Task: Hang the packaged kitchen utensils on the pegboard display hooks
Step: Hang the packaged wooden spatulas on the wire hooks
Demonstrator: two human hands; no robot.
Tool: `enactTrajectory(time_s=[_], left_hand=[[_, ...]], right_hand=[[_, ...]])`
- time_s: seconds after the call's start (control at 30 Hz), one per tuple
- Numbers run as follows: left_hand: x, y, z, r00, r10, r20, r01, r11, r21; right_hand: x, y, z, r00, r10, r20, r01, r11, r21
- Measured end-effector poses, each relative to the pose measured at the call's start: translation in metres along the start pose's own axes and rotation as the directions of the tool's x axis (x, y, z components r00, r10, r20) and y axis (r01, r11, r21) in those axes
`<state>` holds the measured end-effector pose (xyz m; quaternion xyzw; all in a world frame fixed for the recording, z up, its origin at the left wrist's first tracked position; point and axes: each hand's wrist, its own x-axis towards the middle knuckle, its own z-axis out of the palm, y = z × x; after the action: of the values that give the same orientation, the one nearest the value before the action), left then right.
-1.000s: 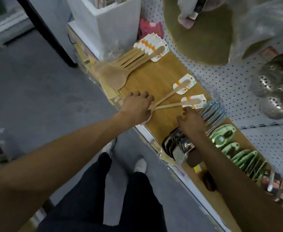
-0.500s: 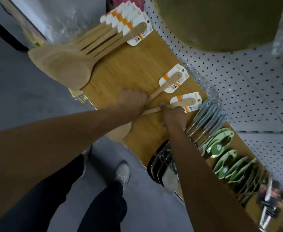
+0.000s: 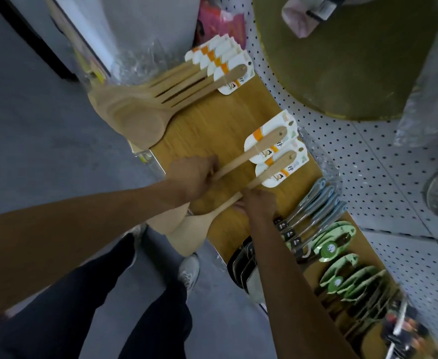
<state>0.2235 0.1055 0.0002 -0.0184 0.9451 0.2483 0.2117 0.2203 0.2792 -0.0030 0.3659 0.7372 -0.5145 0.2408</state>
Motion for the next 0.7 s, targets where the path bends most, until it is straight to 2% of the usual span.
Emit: enactTrajectory(time_s=[0.17,0.33,0.5,0.7], left_hand=[[-0.057,-0.014,-0.039,1.000,0.026,-0.003,-0.026,0.973,-0.228],[-0.118,-0.011,-0.074,0.998,-0.020,-0.063,0.002,0.963,-0.271],[-0.181,0.001,-0.103,0.987,-0.077,-0.139,-0.005,0.860,-0.510],[-0.261,0.025,-0.127,0.962,-0.142,-0.233,-0.041,0.769,-0.638]], right_hand=[[-0.045,-0.002,-0.002,0.985,-0.162,0.059,0.163,0.986,-0.017],[-0.106,-0.019,-0.004,0.940,-0.297,0.169,0.292,0.955,0.054],[-0.171,-0.035,-0.014,0.876,-0.413,0.250,0.409,0.910,0.069],[-0.246,-0.052,-0.047,0.762,-0.541,0.357,0.566,0.824,0.041]])
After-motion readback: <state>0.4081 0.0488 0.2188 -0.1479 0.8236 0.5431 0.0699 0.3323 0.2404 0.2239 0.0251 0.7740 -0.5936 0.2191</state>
